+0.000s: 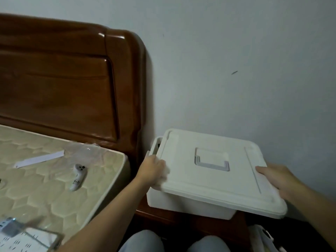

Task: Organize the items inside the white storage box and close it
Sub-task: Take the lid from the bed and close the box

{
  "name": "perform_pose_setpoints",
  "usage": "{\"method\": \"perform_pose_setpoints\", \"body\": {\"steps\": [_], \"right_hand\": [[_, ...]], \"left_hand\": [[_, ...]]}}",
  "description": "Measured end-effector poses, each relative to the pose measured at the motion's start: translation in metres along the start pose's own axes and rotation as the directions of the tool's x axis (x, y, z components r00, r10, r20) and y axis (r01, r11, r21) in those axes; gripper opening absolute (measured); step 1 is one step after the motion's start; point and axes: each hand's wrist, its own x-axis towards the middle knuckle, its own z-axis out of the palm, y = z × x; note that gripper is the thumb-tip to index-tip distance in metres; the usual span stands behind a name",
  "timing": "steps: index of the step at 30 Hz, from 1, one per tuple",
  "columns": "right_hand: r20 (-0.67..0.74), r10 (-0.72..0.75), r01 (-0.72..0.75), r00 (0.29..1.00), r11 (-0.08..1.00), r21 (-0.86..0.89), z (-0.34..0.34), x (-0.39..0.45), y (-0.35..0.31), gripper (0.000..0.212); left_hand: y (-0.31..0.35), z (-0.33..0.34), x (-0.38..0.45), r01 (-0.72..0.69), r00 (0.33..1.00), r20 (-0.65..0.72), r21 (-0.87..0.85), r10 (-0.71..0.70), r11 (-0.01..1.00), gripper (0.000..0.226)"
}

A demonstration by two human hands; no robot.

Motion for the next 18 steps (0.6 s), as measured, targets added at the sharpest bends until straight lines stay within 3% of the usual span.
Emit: {"method": "perform_pose_setpoints", "body": {"steps": [3,8,12,18], "right_hand": [[0.048,-0.062,0.062,0.997,0.998,-0.005,0.019,0.005,-0.004,0.009],[0.127,-0.067,0.068,0.99,0.998,0.001,0.054,0.014,-0.014,0.014],[0.113,-0.115,0.125,0.987,0.988,-0.092,0.074,0.021,-0.017,0.022],[0.056,-0.122,0.132,0.991,0.965,-0.228,0.087,0.038,-0.011,0.035]], "left_hand": [[-0.006,0.002,0.012,-0.092,0.991,-0.082,0.119,0.102,0.989,0.027],[-0.032,-0.007,0.033,-0.081,0.977,-0.19,0.09,0.097,0.993,0.027],[-0.051,-0.006,0.044,-0.027,0.985,-0.169,0.108,0.045,0.994,0.035],[-0.058,0.003,0.055,-0.01,0.986,-0.164,0.148,0.035,0.989,0.022]]}}
